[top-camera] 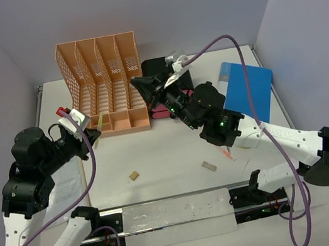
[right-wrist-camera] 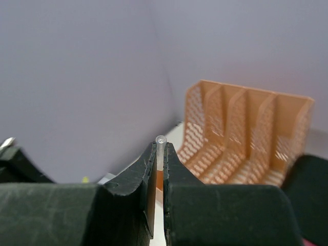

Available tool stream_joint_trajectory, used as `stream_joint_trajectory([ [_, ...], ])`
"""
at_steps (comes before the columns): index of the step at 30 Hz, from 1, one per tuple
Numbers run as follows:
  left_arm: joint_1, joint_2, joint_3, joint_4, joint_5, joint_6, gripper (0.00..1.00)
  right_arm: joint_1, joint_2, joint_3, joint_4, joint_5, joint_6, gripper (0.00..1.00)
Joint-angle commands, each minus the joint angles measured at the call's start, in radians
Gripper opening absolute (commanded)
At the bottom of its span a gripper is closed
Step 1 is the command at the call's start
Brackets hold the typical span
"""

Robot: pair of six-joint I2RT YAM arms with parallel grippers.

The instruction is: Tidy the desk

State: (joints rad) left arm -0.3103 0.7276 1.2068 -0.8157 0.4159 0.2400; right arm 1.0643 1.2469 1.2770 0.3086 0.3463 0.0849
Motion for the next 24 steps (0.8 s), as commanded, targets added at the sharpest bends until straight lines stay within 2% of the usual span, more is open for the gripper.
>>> stream_joint_trajectory([
  [1, 0.007, 0.046, 0.056, 0.032, 0.067, -0.035, 0.0, 0.005, 0.018, -0.003, 0.197, -0.22, -0.073, 0.0],
  [7, 0.007, 0.123, 0.133, 0.026, 0.093, -0.039, 0.0, 0.005, 0.038, -0.024, 0.256, -0.419, -0.071, 0.0],
  [24, 0.002, 0.146, 0.124, 0.015, 0.139, -0.057, 0.0, -0.035, 0.134, -0.026, 0.294, -0.464, -0.008, 0.0],
])
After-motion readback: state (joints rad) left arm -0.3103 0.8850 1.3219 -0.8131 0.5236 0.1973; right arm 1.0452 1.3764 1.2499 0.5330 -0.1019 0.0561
